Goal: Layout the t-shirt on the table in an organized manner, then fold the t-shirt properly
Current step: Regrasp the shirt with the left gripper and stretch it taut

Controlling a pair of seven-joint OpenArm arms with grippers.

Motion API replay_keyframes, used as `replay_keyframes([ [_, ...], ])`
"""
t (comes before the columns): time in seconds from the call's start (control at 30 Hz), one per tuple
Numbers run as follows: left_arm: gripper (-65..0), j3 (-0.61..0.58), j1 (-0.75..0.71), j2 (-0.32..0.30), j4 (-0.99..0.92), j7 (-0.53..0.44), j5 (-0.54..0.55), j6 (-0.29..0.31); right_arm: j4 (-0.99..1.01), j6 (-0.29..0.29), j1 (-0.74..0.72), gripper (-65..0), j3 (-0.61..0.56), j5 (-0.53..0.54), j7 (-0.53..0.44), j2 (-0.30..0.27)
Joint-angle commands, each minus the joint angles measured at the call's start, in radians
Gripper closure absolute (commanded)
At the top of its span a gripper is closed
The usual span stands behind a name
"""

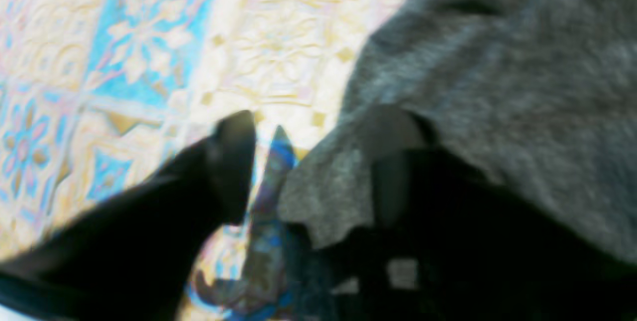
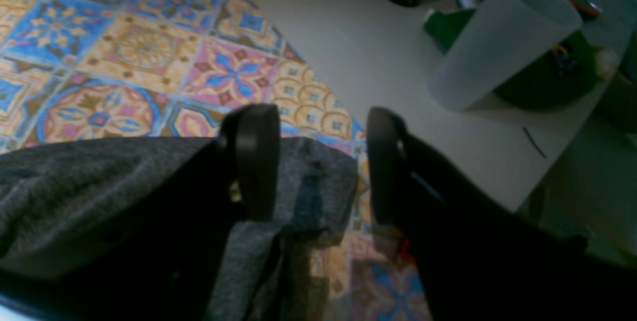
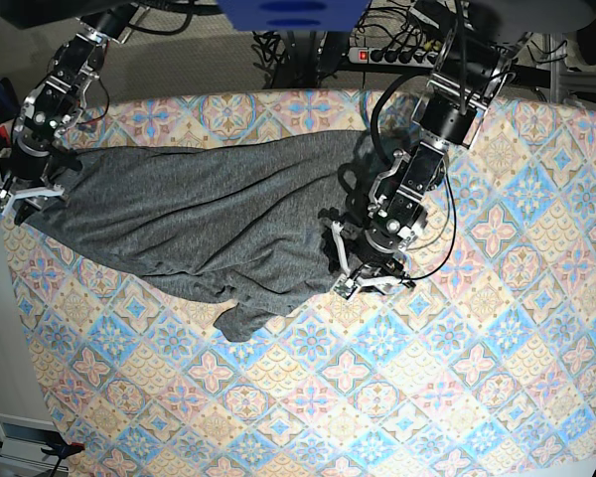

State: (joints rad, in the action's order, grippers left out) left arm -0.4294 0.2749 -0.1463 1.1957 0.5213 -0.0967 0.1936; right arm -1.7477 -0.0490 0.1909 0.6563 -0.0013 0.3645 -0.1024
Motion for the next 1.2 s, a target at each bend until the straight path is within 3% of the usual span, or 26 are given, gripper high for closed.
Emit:
replay_keyframes([
  [0.0, -20.9, 0.004, -0.001, 0.009, 0.006, 0.026, -0.001, 0.019, -0.031, -0.004, -0.008, -27.1, 0.003, -0.007, -0.031, -0.016],
  [0.1, -3.3, 0.048, -0.006, 0.014, 0.006, 0.026, -0.001, 0.02, -0.033, -0.004, -0.008, -27.1, 0.003, -0.007, -0.031, -0.016],
  [0.13, -0.5, 0.08, -0.01, 0.014, 0.006, 0.026, -0.001, 0.02, -0.033, -0.004, -0.008, -27.1, 0.003, -0.007, -0.031, -0.016],
  [0.23, -4.7, 0.244, -0.047, 0.03, 0.031, 0.02, -0.008, 0.02, -0.031, -0.004, -0.009, -27.1, 0.003, -0.007, -0.032, -0.016],
  [0.33, -3.1, 0.37, -0.076, 0.023, 0.097, 0.021, -0.011, 0.031, -0.031, -0.004, -0.011, -27.1, 0.003, -0.007, -0.032, -0.016],
  [0.6, -3.1, 0.45, -0.15, -0.1, 0.18, 0.021, -0.005, 0.031, -0.031, -0.004, -0.009, -27.1, 0.001, -0.007, -0.032, -0.016],
  [0.87, -3.1, 0.645, -0.208, -0.178, 0.181, 0.009, -0.001, 0.033, -0.033, -0.004, -0.008, -27.1, 0.0, -0.007, -0.032, -0.016],
  [1.03, -3.7, 0.717, -0.213, -0.183, 0.181, -0.042, -0.013, 0.033, -0.056, -0.004, -0.006, -27.1, -0.034, -0.007, -0.032, -0.016],
  [1.17, -9.2, 0.716, -0.223, -0.163, 0.223, -0.034, -0.013, 0.031, -0.088, -0.004, 0.022, -27.1, -0.083, -0.007, -0.031, -0.015],
])
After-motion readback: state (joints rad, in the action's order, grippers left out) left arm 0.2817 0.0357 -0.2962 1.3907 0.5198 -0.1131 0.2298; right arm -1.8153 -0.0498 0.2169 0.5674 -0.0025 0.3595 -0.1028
